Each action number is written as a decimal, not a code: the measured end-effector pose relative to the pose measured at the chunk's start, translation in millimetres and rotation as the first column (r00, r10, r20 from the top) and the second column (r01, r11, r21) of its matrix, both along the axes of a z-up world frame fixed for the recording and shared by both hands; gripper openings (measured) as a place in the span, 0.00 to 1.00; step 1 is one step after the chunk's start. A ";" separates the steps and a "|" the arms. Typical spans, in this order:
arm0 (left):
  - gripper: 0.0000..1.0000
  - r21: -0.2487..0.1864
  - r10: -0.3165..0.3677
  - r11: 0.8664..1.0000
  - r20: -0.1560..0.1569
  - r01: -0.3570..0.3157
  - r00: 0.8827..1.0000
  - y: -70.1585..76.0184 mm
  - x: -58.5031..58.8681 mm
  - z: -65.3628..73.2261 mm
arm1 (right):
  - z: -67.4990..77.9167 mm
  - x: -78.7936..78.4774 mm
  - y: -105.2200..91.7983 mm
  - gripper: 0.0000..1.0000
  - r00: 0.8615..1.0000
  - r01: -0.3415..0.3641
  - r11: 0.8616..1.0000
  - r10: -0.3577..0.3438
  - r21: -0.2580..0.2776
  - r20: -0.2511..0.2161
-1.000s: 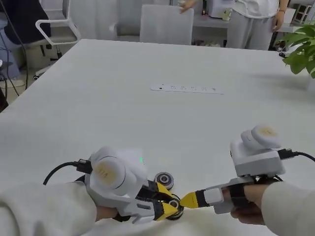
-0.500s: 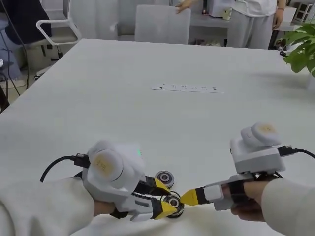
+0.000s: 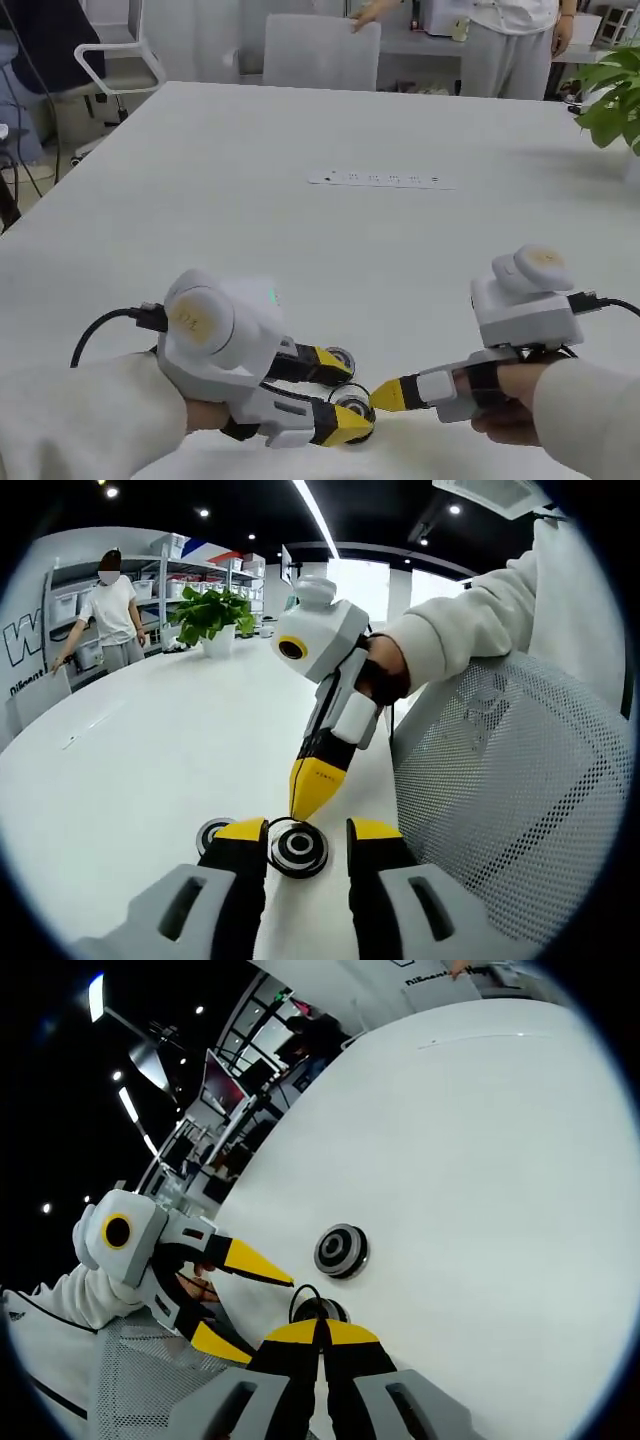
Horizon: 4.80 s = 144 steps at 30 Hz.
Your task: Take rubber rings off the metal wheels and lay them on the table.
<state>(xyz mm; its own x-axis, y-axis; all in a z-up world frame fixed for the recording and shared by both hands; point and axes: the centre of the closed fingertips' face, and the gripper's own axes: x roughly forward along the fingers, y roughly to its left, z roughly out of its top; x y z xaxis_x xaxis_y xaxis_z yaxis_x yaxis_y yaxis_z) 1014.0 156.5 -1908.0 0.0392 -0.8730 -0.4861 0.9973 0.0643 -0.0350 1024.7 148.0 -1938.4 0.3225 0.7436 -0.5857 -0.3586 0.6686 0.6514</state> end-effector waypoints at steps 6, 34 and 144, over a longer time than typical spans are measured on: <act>0.37 -0.028 0.004 1.000 0.000 -0.004 1.000 -0.3 -1.1 12.4 | 0.5 -0.2 0.7 0.00 1.000 -0.006 1.000 0.006 0.000 0.003; 0.69 -0.055 0.096 0.994 0.056 -0.093 0.994 37.5 6.4 38.9 | 9.5 4.1 1.1 0.00 0.999 -0.007 1.000 0.007 0.002 0.040; 0.89 0.021 0.185 0.983 -0.079 -0.184 0.980 84.3 -1.9 -12.0 | 16.5 1.4 65.7 0.17 0.853 -0.231 0.951 0.300 -0.206 0.427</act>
